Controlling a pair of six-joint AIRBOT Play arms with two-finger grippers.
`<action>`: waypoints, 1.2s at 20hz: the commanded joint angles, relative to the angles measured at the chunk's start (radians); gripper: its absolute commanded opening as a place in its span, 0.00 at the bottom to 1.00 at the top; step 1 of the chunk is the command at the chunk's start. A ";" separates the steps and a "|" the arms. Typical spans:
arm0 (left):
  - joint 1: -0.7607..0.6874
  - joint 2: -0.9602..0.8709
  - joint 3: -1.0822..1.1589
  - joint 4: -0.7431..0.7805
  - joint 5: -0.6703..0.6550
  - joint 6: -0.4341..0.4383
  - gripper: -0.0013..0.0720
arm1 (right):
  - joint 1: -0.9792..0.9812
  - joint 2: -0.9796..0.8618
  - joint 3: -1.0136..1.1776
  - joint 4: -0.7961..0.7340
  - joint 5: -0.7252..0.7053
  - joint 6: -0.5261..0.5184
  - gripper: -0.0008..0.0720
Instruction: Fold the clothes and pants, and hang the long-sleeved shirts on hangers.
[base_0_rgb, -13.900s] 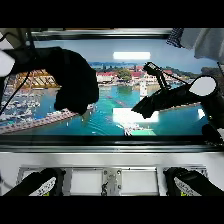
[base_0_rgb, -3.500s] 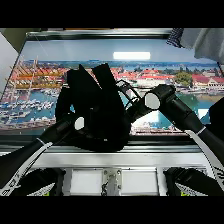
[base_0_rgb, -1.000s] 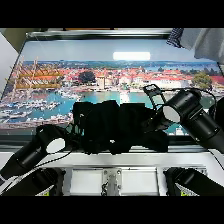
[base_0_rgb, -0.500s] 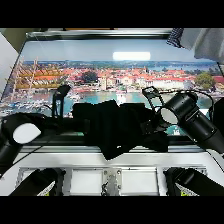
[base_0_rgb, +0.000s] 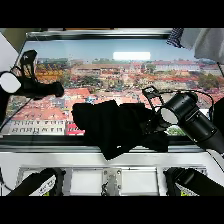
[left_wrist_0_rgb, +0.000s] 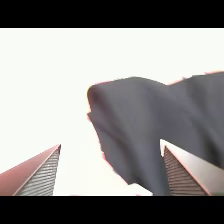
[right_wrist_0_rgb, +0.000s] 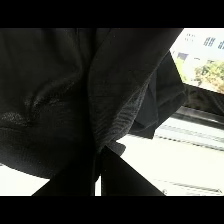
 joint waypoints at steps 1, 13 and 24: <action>0.114 -0.178 0.147 0.259 0.020 0.021 0.96 | 0.001 -0.001 0.000 0.000 0.000 0.000 0.04; 0.307 -0.758 0.481 0.298 0.184 0.097 0.96 | 0.001 -0.003 0.000 0.000 -0.003 0.000 0.04; 0.369 -0.978 0.591 0.373 0.213 0.095 0.96 | 0.001 -0.003 0.000 0.000 -0.003 0.000 0.04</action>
